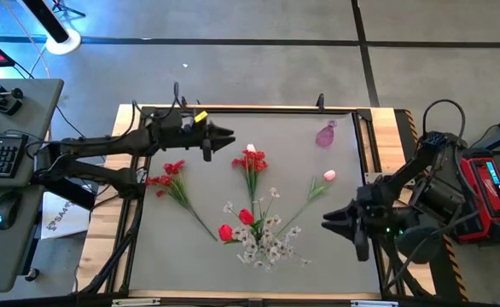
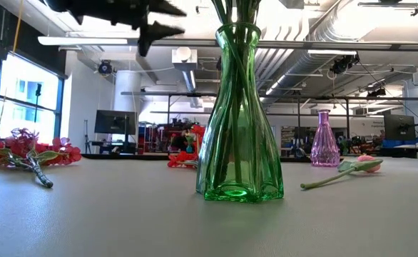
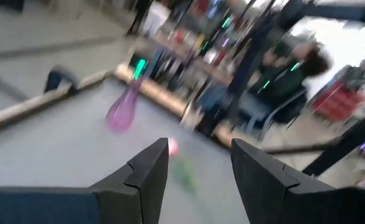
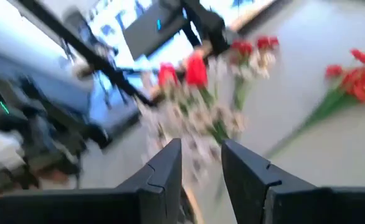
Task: Sort flowers into vase by color
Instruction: Put the right red flowers into the violet vase
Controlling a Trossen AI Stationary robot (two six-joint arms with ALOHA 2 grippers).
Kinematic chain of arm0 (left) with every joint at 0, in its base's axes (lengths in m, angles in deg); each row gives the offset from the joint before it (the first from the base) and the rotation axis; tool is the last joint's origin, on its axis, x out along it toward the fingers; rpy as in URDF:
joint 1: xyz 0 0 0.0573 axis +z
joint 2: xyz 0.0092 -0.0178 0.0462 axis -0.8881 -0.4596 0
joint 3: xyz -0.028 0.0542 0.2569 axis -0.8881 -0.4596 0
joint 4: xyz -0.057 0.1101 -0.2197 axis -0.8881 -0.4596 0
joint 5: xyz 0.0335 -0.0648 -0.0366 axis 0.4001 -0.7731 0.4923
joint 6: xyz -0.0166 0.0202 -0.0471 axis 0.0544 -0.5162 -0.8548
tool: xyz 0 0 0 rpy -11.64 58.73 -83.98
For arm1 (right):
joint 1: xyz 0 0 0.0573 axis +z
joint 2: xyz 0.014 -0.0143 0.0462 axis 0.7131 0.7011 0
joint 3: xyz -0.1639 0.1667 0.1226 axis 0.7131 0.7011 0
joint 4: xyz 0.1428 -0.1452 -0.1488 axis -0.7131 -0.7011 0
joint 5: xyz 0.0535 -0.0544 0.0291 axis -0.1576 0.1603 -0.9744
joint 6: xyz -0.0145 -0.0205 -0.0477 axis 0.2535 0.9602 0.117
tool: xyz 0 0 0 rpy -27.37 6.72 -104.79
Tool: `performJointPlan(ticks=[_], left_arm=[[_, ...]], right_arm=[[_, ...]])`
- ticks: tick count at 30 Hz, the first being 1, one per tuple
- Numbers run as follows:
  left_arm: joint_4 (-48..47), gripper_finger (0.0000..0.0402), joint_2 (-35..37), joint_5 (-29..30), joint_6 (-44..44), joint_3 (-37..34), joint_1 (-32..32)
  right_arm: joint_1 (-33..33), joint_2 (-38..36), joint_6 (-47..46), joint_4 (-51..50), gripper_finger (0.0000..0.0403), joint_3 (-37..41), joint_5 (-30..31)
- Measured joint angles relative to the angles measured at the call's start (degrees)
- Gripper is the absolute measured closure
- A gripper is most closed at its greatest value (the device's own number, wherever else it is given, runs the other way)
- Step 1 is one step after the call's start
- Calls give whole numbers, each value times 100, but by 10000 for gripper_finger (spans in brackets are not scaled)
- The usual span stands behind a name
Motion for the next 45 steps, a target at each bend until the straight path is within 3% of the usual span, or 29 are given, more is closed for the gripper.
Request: performJointPlan(ticks=[4,7,11,17,22,28,38,45], left_arm=[[-1226,239,235,-1,12,89,98],[-2257,239,383,-9,180,299,119],[-3216,239,564,57,40,569,102],[-3278,239,499,1095,-435,577,-50],[-3187,239,-61,1470,-1695,575,-137],[-3067,238,-1073,1444,-2317,564,-512],[-1968,238,-2680,1619,-3165,564,-1220],[-1294,216,-3484,1562,-3807,564,-1467]], right_arm=[[-1,0,541,517,301,0,424],[-154,0,1098,634,301,0,1115],[-771,-35,681,449,301,0,1683],[-2233,5,-1203,-1129,301,0,566],[-3083,66,-1663,-1632,301,2,-341],[-3504,70,-1735,-1548,301,2,-777],[-3751,70,-1649,-1780,299,2,-1527],[-3751,70,-1398,-1998,227,2,-2066]])
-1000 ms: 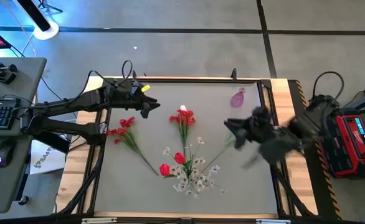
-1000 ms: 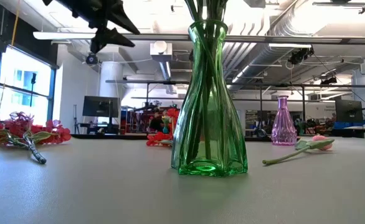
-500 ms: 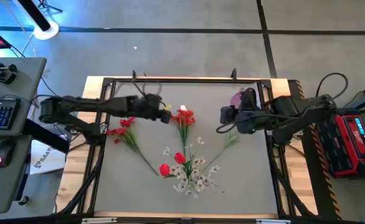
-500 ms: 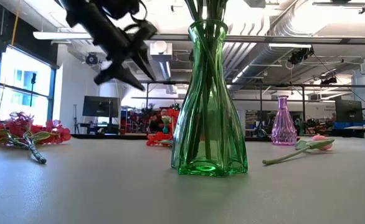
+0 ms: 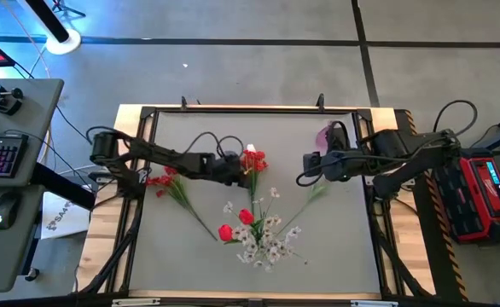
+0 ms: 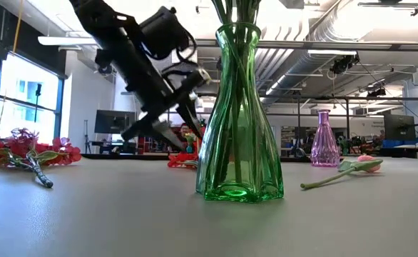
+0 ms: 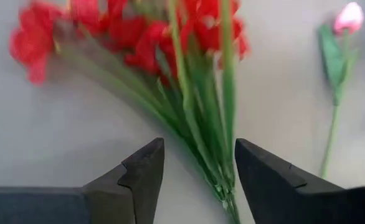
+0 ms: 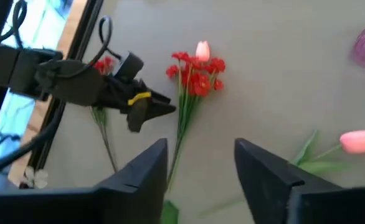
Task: Sort flowers into vase by color
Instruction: Put the right red flowers into the violet vase
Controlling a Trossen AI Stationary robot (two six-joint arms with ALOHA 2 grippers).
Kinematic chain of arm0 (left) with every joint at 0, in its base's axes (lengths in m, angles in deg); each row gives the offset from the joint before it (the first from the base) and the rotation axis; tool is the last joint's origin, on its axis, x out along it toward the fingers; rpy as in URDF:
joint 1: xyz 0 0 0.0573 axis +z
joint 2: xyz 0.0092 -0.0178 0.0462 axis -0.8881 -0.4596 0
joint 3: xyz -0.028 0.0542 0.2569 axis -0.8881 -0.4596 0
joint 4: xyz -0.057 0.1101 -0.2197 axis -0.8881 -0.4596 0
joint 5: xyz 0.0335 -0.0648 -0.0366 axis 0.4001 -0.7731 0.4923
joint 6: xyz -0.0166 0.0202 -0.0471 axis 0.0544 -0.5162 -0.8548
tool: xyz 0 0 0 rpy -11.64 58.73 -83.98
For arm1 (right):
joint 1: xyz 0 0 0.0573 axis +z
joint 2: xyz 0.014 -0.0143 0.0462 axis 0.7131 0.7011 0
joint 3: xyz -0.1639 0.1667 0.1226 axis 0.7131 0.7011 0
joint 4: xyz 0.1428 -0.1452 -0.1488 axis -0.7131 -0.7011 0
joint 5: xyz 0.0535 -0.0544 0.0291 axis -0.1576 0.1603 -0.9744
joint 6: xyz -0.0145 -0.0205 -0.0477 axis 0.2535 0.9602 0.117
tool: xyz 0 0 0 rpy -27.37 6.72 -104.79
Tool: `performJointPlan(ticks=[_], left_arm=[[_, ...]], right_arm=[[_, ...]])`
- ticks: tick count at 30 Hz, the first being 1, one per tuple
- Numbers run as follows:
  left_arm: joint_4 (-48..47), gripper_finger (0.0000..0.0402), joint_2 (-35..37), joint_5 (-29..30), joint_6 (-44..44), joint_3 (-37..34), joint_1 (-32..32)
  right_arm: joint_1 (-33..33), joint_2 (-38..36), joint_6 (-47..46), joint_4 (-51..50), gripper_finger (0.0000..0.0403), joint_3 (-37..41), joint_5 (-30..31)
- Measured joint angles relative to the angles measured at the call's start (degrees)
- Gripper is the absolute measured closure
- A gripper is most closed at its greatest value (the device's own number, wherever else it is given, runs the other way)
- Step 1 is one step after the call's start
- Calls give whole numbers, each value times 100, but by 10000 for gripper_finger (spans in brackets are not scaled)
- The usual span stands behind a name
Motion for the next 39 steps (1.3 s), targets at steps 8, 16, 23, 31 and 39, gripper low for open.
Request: performJointPlan(ticks=[8,16,23,31,39], left_arm=[[387,188,-559,34,-470,15,-226],[595,187,-651,21,-330,226,-399],[546,188,-994,209,210,408,-388],[162,190,-1370,380,843,675,-440],[-17,260,-1405,578,1137,778,-443]], right_arm=[[0,0,-14,-341,128,0,-246],[0,0,-11,-354,112,0,-449],[2,0,-11,-337,112,0,-580],[2,0,-11,-292,112,0,-639],[2,0,-11,-292,112,0,-641]])
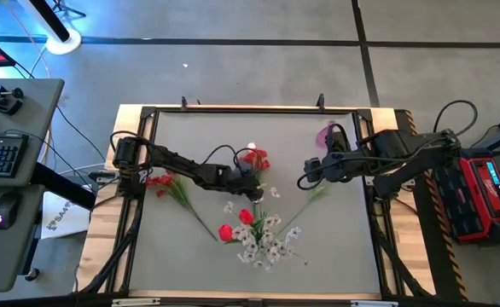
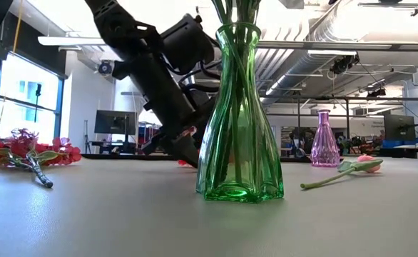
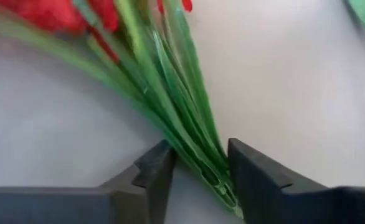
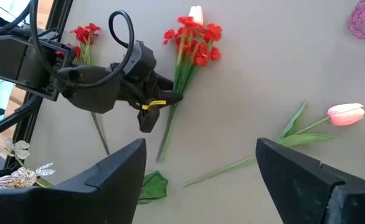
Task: Sort flowers into vase by color
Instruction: Put the right red flowers into the violet vase
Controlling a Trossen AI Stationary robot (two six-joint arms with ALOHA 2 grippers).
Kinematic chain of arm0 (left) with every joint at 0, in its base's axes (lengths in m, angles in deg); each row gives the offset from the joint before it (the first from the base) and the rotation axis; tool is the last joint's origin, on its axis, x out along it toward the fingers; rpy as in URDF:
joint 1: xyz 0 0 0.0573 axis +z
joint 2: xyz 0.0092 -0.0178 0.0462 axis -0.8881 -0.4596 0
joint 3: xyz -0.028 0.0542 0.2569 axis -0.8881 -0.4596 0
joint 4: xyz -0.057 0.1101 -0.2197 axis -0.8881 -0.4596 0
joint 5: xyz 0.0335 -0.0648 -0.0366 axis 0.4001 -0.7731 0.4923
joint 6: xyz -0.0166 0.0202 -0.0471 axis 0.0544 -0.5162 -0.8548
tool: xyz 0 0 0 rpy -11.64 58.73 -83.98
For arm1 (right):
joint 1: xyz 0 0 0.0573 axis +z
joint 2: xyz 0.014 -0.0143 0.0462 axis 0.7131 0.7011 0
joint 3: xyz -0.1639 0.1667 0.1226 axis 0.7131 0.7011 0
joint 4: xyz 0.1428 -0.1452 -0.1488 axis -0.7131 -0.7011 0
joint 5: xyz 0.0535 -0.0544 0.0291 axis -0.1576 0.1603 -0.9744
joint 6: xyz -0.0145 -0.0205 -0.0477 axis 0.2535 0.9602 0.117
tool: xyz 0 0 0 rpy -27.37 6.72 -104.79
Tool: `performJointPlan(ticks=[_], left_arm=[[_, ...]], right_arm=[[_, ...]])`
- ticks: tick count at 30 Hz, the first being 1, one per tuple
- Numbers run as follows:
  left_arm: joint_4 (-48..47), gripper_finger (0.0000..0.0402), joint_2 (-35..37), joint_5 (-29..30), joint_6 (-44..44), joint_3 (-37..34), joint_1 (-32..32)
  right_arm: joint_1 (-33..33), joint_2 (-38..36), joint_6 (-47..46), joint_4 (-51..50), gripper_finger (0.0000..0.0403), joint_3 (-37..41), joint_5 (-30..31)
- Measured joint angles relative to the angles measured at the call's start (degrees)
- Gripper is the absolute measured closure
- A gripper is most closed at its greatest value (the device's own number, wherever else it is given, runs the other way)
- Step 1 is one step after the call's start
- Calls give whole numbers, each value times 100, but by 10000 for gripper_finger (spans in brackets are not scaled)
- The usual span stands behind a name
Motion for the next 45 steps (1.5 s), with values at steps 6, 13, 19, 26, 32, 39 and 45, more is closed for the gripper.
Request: performJointPlan(ticks=[6,13,19,26,32,39,45], left_arm=[[-7,347,-4,150,292,-4,4],[-11,394,136,139,425,-13,32],[-244,393,620,108,649,-48,275],[-309,393,1527,127,1680,-35,573],[-519,394,2470,127,2182,-28,851],[-230,394,3495,-293,2778,-19,1092],[878,394,3946,-1523,3426,-17,1090]], right_arm=[[0,0,15,0,112,0,22],[0,0,230,0,112,0,150],[0,0,223,49,112,0,517],[4,0,1612,1313,112,0,890],[-31,0,2344,1799,112,-2,1037],[-37,0,2322,1900,112,-2,1278],[-74,82,2939,2795,112,-2,1766]])
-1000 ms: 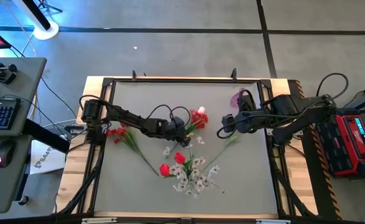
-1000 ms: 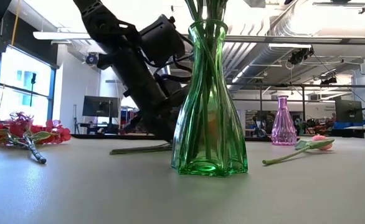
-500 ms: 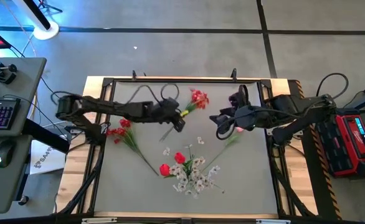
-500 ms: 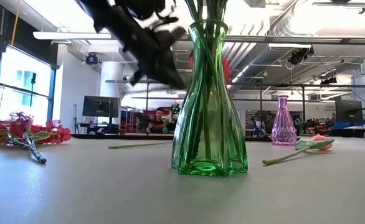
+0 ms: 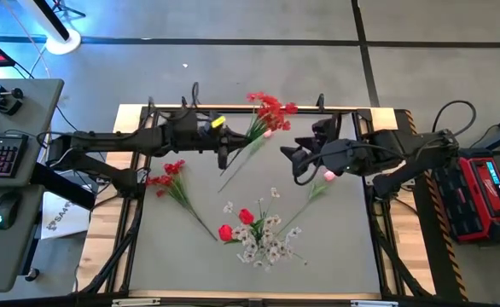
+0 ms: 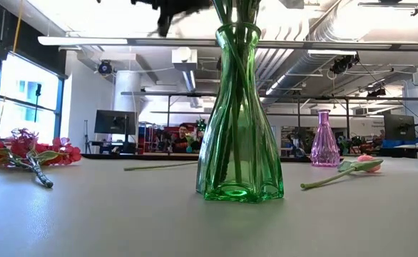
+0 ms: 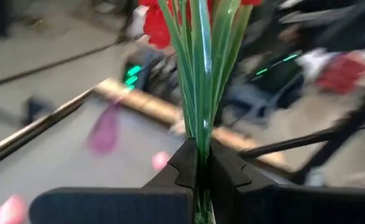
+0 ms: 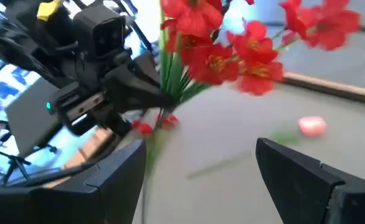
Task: Sort flowers into vase by color
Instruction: Put the right red flowers into the violet vase
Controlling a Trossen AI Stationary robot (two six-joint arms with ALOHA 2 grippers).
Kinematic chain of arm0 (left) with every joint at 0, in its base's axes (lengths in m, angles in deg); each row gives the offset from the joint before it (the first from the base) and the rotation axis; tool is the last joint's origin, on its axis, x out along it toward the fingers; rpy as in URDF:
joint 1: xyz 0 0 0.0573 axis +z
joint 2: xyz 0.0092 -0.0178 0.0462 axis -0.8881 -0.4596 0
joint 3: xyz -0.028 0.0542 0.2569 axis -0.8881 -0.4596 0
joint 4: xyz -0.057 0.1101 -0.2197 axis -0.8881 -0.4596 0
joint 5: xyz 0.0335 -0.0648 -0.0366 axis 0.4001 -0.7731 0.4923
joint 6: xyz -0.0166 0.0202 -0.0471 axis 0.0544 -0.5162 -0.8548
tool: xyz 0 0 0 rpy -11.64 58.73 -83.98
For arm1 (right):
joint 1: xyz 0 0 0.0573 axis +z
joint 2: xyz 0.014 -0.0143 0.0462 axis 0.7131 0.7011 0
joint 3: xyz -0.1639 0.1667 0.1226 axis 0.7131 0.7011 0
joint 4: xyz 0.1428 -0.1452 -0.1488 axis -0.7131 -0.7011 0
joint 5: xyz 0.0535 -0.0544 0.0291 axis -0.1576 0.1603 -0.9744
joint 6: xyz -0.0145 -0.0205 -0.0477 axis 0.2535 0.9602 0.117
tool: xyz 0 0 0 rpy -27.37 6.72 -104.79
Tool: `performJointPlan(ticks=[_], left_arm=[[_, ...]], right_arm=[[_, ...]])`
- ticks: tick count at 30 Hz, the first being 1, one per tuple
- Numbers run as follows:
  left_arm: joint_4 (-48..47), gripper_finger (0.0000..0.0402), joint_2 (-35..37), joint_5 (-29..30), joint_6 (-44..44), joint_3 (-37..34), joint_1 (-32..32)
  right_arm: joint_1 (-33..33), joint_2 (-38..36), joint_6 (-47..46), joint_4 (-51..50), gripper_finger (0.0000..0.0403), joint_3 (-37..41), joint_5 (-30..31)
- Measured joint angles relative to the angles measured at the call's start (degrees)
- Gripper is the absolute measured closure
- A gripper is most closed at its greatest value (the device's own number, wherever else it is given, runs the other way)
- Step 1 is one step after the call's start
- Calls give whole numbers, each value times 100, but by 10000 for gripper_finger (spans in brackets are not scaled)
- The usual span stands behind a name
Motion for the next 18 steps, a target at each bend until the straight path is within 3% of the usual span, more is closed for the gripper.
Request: performJointPlan(ticks=[7,15,18], left_arm=[[1240,394,40,-661,-275,0,-10],[1709,394,45,-1284,-299,2,-18],[1619,394,37,-1303,-278,2,-19]], right_arm=[[-160,313,1206,1515,112,0,-54],[-436,618,2043,2399,112,0,-71],[-579,783,2549,2927,112,0,-436]])
